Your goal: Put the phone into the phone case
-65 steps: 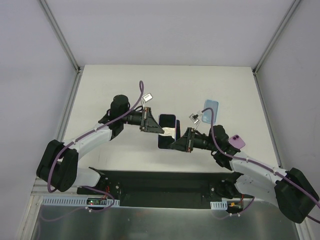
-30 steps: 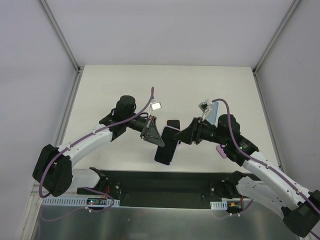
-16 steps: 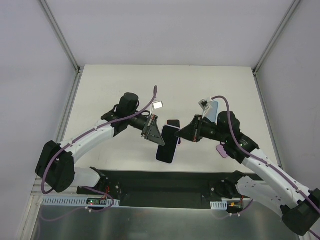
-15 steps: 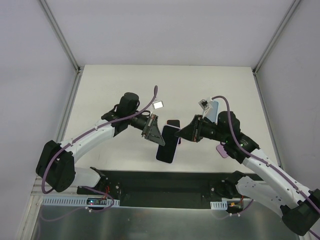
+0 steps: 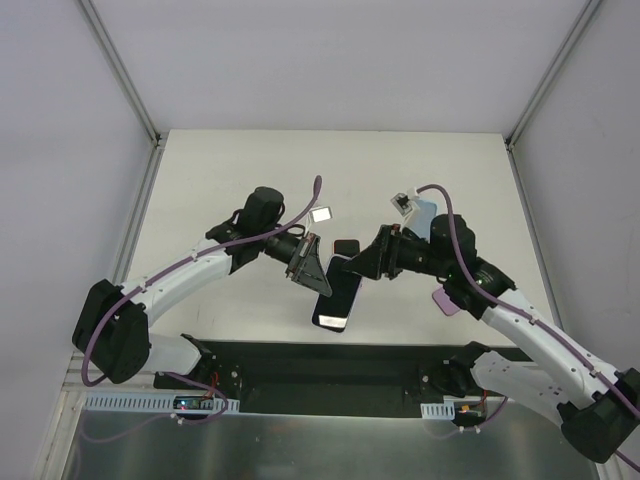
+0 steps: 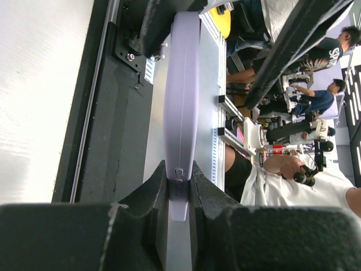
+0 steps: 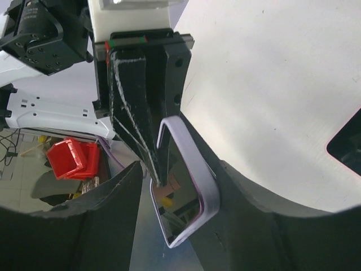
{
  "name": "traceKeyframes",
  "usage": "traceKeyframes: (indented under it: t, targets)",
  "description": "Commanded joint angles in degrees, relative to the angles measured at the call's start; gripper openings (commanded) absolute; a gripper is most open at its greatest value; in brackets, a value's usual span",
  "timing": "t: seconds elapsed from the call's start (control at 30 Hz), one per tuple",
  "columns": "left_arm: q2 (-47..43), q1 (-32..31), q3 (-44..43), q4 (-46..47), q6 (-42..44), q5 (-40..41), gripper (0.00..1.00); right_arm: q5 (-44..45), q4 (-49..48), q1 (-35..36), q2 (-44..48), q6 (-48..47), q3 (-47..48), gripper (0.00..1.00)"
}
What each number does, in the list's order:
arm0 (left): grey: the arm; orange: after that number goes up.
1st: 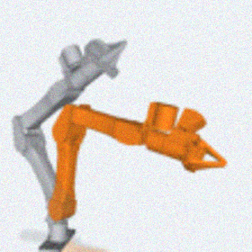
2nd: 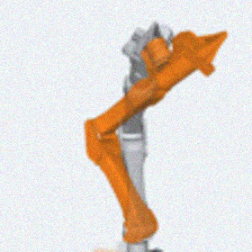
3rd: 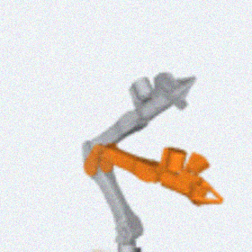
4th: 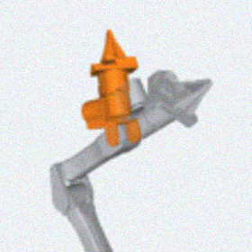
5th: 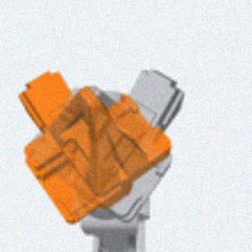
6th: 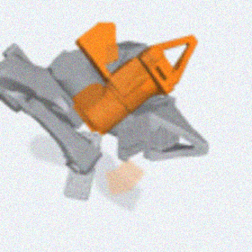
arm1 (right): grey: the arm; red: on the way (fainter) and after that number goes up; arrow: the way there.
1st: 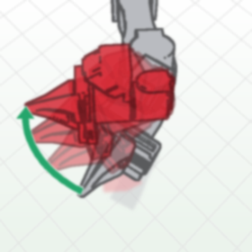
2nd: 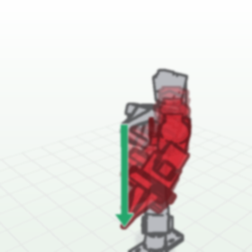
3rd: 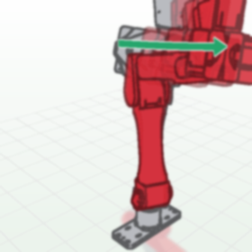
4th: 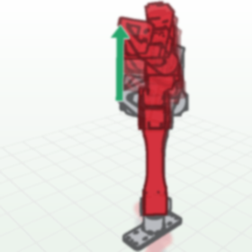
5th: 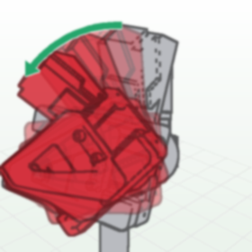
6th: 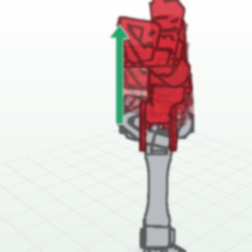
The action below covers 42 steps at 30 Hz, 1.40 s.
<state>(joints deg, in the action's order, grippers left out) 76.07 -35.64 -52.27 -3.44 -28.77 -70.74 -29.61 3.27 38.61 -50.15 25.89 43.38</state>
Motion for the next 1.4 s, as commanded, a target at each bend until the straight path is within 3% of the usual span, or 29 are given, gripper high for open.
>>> traceKeyframes:
  t: [0.0, 0.03, 0.17, 0.33, 0.43, 0.47, 0.6, 0.7, 1.0, 1.1, 1.2, 1.23, 1.3, 1.33, 1.37]
  targets:
    - [-0.7, -1.1, -2.0, 0.6, 1.6, -4.1, 0.0, -2.6, -2.7, 0.3, -2.8, -1.9, 4.3, 0.51]
    - [-0.7, -1.2, -2.0, 0.6, 1.4, -3.8, 0.0, -3.0, -2.7, 0.3, -3.9, -1.9, 4.4, 0.47]
    - [-0.8, -1.2, -1.4, 0.7, 1.1, -2.4, 0.0, -3.6, -4.5, 0.2, -4.5, -2.1, 4.3, 0.05]
    - [1.2, -1.2, -1.7, 0.5, -0.5, -0.9, 0.0, -2.7, -3.5, 0.2, -4.3, -2.9, 4.6, 0.01]
    - [1.1, -1.2, -1.8, 0.5, -0.4, -0.5, 0.0, -1.4, -1.1, 0.1, -3.1, -1.5, 3.8, 0.3]
    - [0.7, -1.1, -1.9, 0.5, -0.2, -0.4, 0.0, -1.2, -1.2, 0.1, -2.5, -0.8, 3.4, 0.5]
    - [-1.1, -1.1, -2.7, 0.4, -0.7, 0.0, 0.0, 0.3, -1.1, 0.0, 1.3, 1.8, 0.1, 0.71]
    - [-2.4, -1.1, -3.0, 0.5, -0.9, 1.5, 0.0, 1.4, -1.2, 0.0, 2.9, 3.2, -2.6, 0.79]
    - [-3.5, -1.1, -3.5, 1.2, -3.3, 5.9, 0.0, -1.6, -7.4, 0.0, 3.7, 4.8, -8.7, 0.79]
    - [-3.0, -1.2, -3.2, 2.4, -5.2, 6.4, 0.0, -1.9, -11.5, 0.1, 3.8, 5.9, -11.1, 0.72]
    - [-2.7, -1.1, -2.8, 2.7, -5.9, 7.6, 0.0, -1.4, -12.2, 0.1, 3.9, 6.1, -11.6, 0.52]
    - [-2.6, -1.1, -2.5, 2.7, -5.9, 7.9, 0.0, -1.1, -12.2, 0.1, 3.9, 6.2, -11.8, 0.38]
    - [-2.1, -1.1, -2.1, 2.8, -6.6, 8.3, 0.0, -0.5, -12.5, 0.2, 4.3, 6.6, -11.9, 0.24]
    - [-1.7, -1.0, -2.1, 2.8, -7.4, 8.6, 0.0, -0.1, -12.8, 0.2, 4.4, 7.2, -12.3, 0.09]
    - [-0.7, -1.1, -2.1, 2.7, -7.7, 8.5, 0.0, 0.1, -13.4, 0.2, 4.4, 7.5, -12.3, 0.04]
